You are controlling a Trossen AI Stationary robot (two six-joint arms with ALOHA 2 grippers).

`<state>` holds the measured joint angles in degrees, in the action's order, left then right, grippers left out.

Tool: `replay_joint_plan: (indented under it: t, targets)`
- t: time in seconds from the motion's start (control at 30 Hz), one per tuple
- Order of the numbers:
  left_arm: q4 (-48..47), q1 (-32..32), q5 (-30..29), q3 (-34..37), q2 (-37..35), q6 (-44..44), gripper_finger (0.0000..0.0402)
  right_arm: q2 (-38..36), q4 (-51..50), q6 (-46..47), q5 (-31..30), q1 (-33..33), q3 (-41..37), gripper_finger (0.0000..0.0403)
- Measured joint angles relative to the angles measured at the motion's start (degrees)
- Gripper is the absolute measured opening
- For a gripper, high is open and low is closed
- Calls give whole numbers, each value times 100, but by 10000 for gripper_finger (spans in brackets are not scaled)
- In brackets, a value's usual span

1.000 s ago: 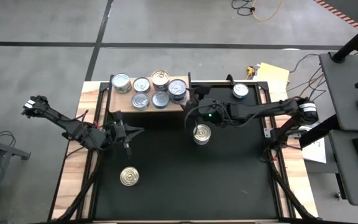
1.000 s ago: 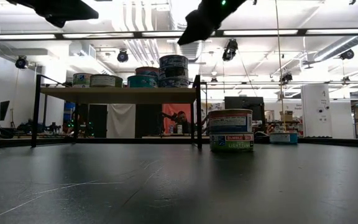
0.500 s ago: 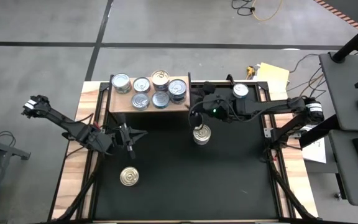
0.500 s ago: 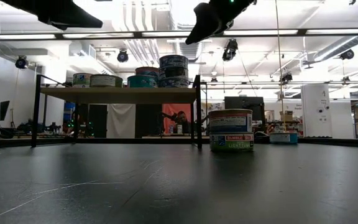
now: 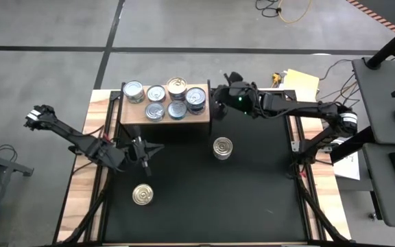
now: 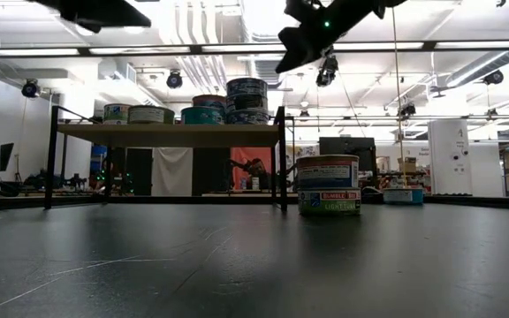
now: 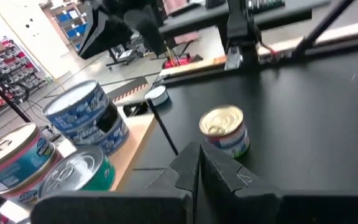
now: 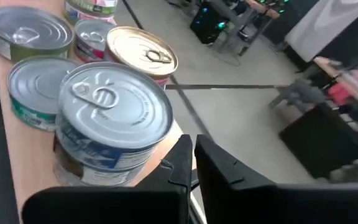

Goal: Stack canned seafood by type on shelf
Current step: Stack the blue tuna can on top of the blue tuna can on the shelf

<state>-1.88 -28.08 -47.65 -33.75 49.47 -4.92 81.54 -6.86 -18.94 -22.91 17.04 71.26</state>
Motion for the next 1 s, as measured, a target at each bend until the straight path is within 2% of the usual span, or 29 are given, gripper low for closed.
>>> replay_joint_plan:
  t: [0.27, 0.37, 0.5, 0.63, 1.0]
  targets:
    - [23, 0, 1, -338, 0, 602, 0, -49, -10, 249, 1498, 894, 9, 9]
    - [23, 0, 1, -378, 1, 780, 0, -18, 25, 346, 2278, 1344, -18, 9]
    - [27, 0, 1, -405, 36, 848, 0, 159, 549, 515, 3396, 1908, -119, 9]
    - [96, 7, 1, -405, 64, 670, 0, 546, 1071, 780, 4266, 2230, -127, 9]
    - [89, 4, 1, -405, 76, 614, 0, 1281, 1658, 914, 4886, 2264, -133, 9]
